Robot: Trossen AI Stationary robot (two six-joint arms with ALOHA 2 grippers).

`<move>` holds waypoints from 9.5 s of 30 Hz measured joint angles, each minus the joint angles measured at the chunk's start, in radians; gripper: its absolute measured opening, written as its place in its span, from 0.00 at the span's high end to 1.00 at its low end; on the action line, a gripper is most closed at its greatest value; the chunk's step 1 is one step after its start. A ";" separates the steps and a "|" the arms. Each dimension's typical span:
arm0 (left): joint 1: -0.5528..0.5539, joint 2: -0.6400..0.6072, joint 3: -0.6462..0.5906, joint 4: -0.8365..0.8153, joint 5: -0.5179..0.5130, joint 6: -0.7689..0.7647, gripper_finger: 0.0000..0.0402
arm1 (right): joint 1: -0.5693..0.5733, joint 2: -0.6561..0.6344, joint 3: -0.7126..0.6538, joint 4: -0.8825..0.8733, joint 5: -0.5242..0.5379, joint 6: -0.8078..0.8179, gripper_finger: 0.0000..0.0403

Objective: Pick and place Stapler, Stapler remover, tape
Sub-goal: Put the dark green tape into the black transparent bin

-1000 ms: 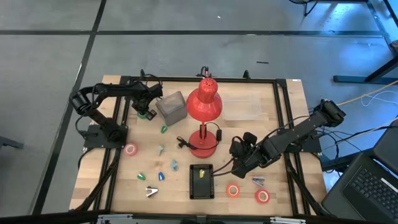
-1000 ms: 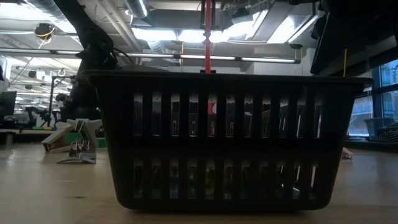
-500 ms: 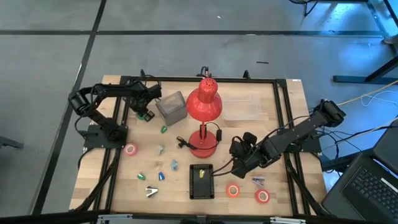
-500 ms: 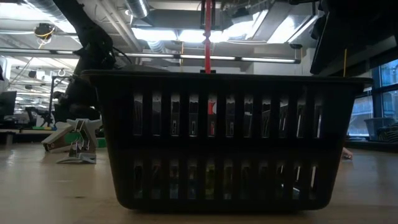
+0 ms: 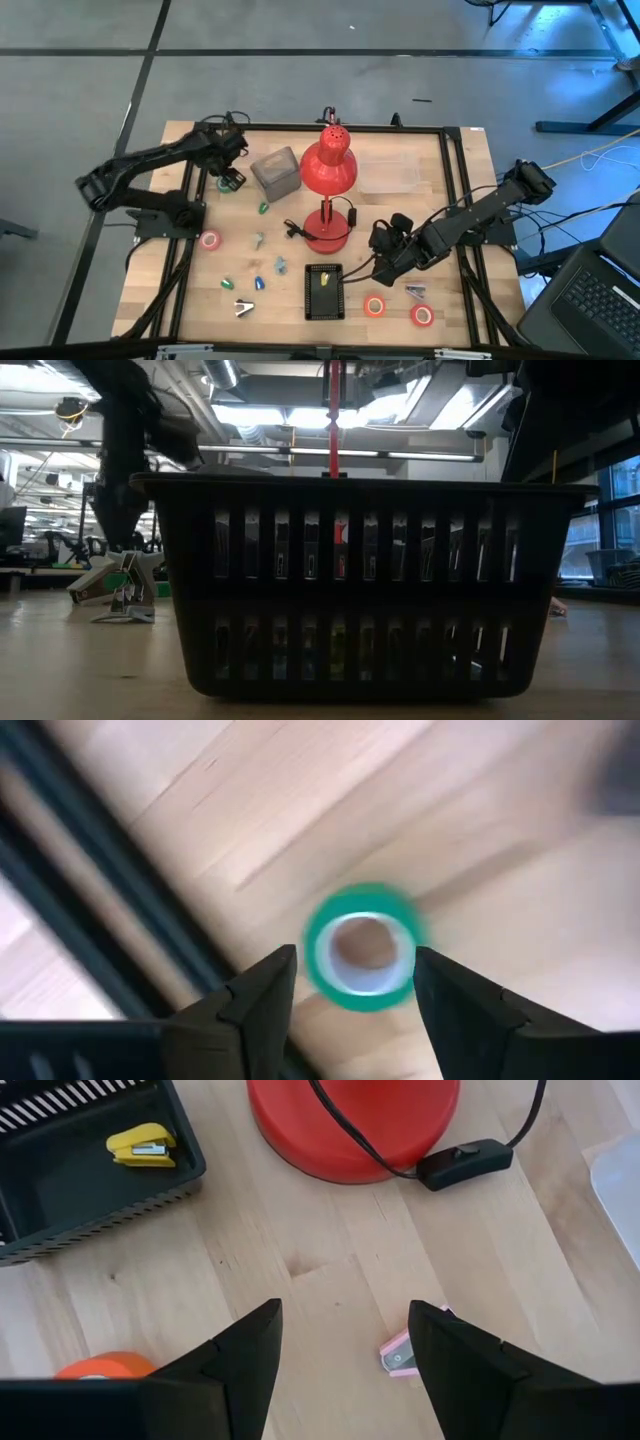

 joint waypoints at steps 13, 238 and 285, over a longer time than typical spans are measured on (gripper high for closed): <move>0.000 -0.243 0.000 0.282 0.413 0.044 0.51 | -0.010 0.000 0.000 0.063 0.034 -0.034 0.45; 0.000 0.136 0.313 0.188 0.342 -0.107 0.93 | -0.008 0.000 0.001 0.155 0.126 -0.165 0.46; -0.066 0.613 0.401 0.296 0.286 0.101 0.69 | -0.007 0.001 0.001 0.145 0.120 -0.161 0.45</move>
